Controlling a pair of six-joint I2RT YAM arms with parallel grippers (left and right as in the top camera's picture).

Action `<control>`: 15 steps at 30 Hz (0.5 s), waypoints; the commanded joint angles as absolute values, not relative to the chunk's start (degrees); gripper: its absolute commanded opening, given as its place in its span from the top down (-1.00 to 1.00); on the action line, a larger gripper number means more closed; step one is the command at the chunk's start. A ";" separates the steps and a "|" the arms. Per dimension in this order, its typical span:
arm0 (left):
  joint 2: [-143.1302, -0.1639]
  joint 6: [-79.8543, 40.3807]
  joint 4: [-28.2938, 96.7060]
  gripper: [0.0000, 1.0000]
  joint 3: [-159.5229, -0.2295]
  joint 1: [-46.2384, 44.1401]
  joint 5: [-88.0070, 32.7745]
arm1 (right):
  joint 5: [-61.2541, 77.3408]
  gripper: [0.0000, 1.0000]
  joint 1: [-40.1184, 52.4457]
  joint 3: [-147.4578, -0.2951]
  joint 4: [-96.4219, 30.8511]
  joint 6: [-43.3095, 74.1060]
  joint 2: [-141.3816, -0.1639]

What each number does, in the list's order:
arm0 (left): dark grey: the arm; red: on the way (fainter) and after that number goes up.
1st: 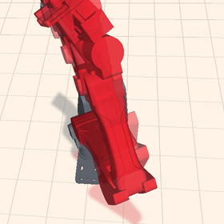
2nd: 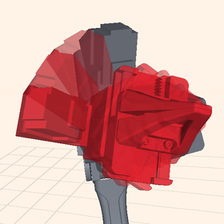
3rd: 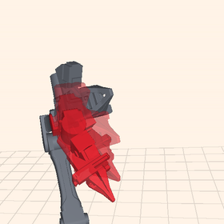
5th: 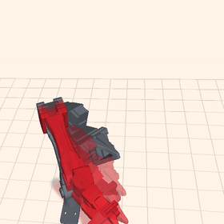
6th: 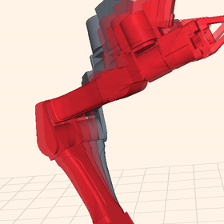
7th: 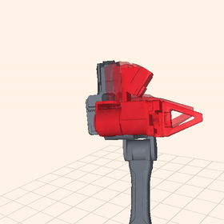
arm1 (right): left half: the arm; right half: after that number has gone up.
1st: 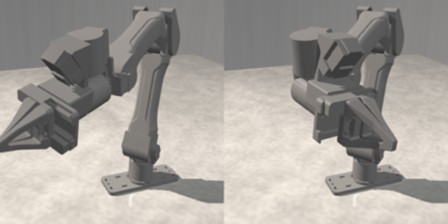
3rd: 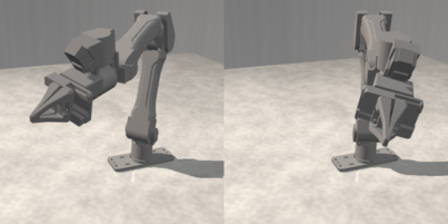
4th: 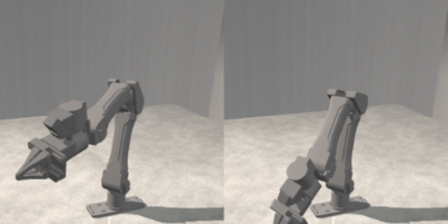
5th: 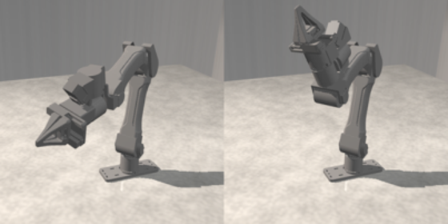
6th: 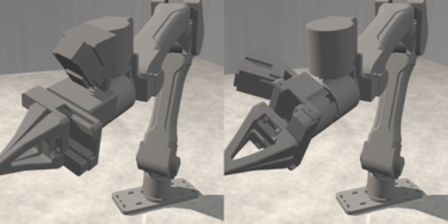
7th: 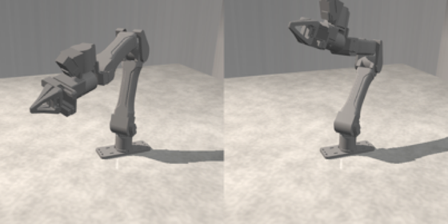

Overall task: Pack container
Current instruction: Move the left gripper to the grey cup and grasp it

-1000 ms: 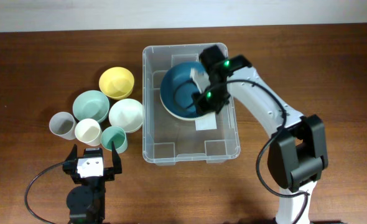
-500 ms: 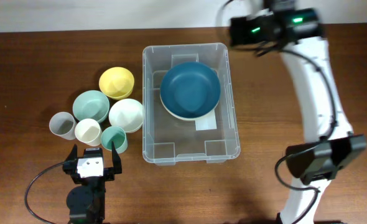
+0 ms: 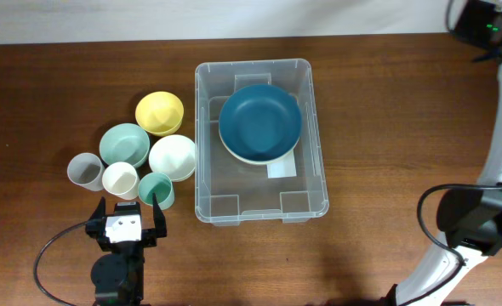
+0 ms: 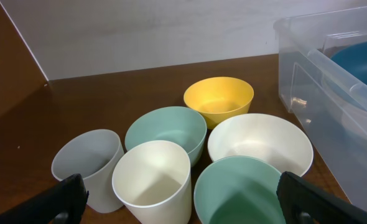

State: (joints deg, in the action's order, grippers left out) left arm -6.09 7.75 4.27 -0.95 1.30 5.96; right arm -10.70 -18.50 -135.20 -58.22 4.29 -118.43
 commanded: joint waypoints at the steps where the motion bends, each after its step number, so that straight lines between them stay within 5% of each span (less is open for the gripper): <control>1: -5.82 8.47 4.14 -0.99 -0.51 1.23 5.34 | -11.86 -0.98 -20.88 -136.51 -58.06 4.56 -118.34; 15: -5.82 8.47 4.14 -0.99 -0.51 1.23 5.34 | -11.84 -0.98 -24.08 -136.51 -58.06 4.56 -118.34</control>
State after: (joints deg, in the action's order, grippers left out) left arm -6.09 7.73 4.27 -0.95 1.30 5.96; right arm -10.72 -24.03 -135.22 -58.22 4.32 -118.43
